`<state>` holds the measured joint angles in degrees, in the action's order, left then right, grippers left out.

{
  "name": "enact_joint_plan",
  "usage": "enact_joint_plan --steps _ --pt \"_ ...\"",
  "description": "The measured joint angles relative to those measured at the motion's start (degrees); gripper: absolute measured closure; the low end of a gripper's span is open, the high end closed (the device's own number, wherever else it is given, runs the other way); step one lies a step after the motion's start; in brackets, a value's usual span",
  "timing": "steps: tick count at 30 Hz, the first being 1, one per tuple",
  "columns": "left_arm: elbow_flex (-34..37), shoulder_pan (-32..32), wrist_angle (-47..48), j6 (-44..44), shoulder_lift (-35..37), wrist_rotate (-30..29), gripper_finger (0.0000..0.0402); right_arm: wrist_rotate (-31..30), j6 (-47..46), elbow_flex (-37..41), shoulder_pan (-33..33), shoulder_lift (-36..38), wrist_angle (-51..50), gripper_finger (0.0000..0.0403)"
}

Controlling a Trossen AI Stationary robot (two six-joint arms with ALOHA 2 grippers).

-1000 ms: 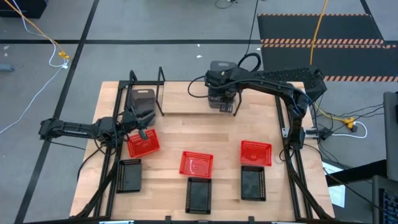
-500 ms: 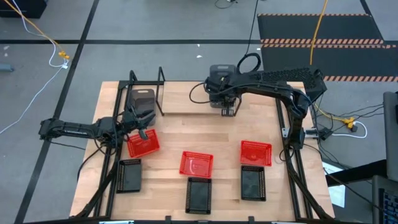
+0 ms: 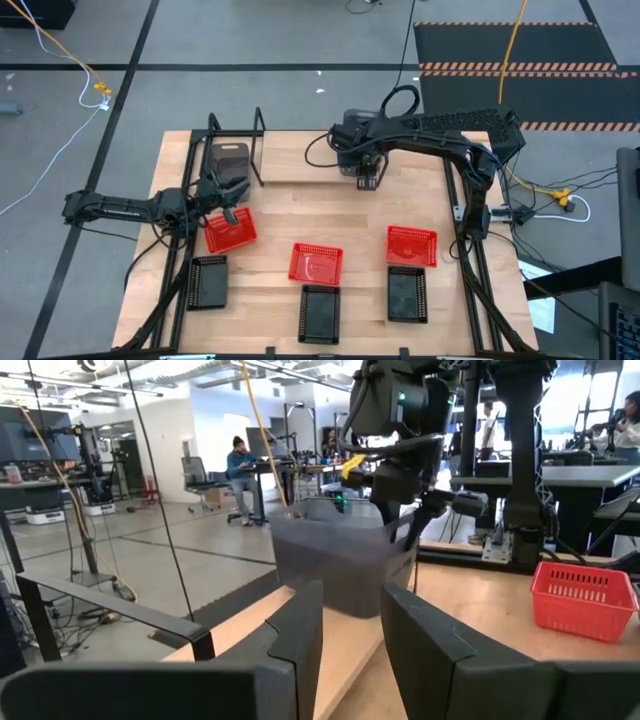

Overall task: Stack baskets on shelf by color
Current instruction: Stack the bottom transparent black bin on top of the transparent black bin on the shelf

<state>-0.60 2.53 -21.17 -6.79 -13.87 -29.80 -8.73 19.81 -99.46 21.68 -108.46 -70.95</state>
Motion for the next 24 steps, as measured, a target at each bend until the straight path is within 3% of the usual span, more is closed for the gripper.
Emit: enact_joint_plan --steps 11,16,20,24 --pt "0.0 0.0 0.1 -0.1 0.0 -0.3 0.0295 0.4 3.6 0.0 0.0 8.0 4.9 0.0234" --pt "0.0 0.0 0.0 0.0 0.0 -0.3 0.0295 7.3 -1.8 0.7 0.0 9.8 9.3 0.0223" --pt "0.0 0.0 0.0 0.3 0.0 -0.3 0.0295 7.3 -9.7 3.9 -0.1 9.5 15.3 0.0218" --pt "0.0 0.0 0.0 0.7 0.0 -0.3 0.0295 7.3 -11.1 8.4 0.0 9.6 20.6 0.0218"
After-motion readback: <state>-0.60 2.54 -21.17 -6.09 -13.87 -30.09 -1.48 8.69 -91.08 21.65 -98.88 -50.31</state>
